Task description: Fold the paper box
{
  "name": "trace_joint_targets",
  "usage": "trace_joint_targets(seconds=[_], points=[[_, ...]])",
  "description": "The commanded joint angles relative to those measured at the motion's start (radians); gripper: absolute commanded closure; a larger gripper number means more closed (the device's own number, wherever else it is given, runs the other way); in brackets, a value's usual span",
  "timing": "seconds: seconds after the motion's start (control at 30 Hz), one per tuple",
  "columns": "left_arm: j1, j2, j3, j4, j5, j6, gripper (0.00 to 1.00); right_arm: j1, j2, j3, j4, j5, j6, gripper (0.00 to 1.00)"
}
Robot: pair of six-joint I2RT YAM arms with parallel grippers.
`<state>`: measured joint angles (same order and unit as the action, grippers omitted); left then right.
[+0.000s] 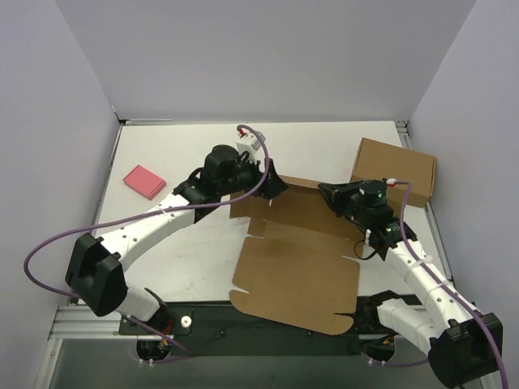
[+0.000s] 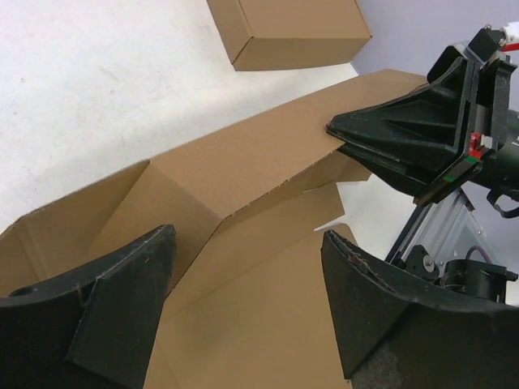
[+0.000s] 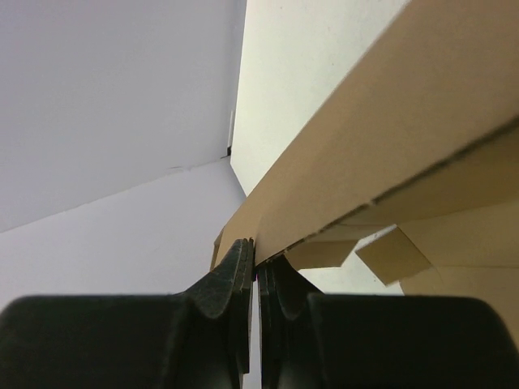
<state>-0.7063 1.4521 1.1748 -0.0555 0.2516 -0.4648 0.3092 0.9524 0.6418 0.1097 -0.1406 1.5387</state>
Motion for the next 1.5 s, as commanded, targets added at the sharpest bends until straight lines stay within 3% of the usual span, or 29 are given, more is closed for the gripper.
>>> trace_joint_targets(seconds=[0.0,0.27,0.37,0.5,0.73,0.87,1.07,1.33,1.47], points=[[-0.012,0.024,0.0,0.12,0.037,-0.057,0.18,0.008,-0.023,0.005,-0.053,0.022,-0.072,1.0],[-0.019,0.073,-0.001,0.201,0.077,-0.126,0.18,0.01,-0.035,-0.007,-0.071,0.048,-0.088,1.0],[-0.025,0.065,0.008,0.155,0.04,-0.084,0.18,0.01,-0.044,-0.014,-0.059,0.059,-0.103,1.0],[-0.002,0.047,0.072,0.057,-0.006,0.003,0.18,0.018,-0.026,-0.024,0.08,0.036,-0.17,1.0],[0.194,-0.053,0.066,-0.023,0.074,0.011,0.18,0.076,0.052,0.055,0.209,0.024,-0.279,1.0],[0.289,-0.093,0.085,-0.118,0.103,0.064,0.18,0.105,0.146,0.084,0.374,-0.014,-0.293,1.0],[0.399,-0.144,0.074,-0.121,0.138,0.067,0.17,0.156,0.313,0.124,0.609,-0.042,-0.298,1.0],[0.393,-0.157,0.019,-0.104,0.164,0.028,0.19,0.171,0.371,0.056,0.702,0.025,-0.316,1.0],[0.328,-0.18,-0.039,-0.093,0.129,-0.018,0.2,0.166,0.362,0.003,0.703,0.056,-0.313,1.0]])
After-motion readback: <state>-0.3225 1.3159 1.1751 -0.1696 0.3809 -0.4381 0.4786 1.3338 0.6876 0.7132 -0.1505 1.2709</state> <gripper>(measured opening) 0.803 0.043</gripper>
